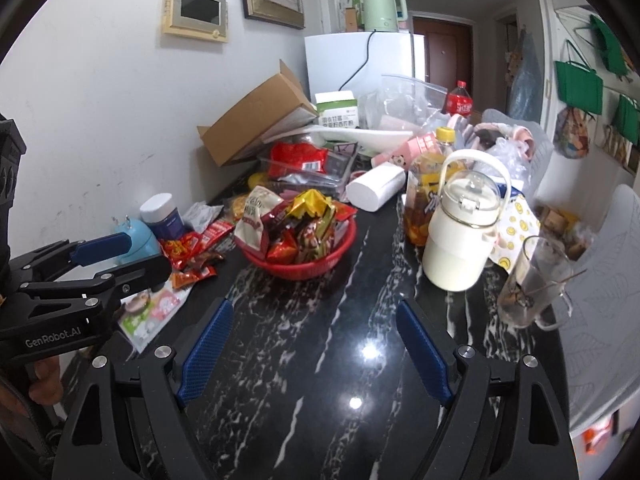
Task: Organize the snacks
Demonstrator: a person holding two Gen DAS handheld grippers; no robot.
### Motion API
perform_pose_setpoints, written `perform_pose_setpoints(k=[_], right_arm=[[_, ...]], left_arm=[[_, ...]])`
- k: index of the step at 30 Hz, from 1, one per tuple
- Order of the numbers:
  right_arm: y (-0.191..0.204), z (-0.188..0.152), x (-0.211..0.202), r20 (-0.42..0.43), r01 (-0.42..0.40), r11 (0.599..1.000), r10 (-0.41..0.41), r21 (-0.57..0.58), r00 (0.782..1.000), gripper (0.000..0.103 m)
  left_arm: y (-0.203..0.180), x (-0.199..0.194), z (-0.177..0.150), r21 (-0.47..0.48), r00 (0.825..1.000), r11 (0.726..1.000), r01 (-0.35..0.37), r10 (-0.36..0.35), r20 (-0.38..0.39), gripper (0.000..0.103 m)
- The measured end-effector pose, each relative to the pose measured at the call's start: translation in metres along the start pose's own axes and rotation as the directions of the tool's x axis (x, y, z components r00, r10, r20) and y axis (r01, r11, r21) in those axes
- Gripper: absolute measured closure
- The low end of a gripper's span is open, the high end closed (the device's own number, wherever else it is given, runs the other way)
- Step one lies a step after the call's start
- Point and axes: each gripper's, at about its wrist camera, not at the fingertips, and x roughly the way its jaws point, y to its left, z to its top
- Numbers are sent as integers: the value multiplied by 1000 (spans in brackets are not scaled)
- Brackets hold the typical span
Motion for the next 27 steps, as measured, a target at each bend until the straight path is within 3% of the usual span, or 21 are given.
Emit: perform_pose_setpoints(k=[27], right_arm=[[2,6,3,2,-3,1000,3,-28,1000,19]], left_arm=[[-2,3,6,-21,1000,1000,-1,1,-3,33]])
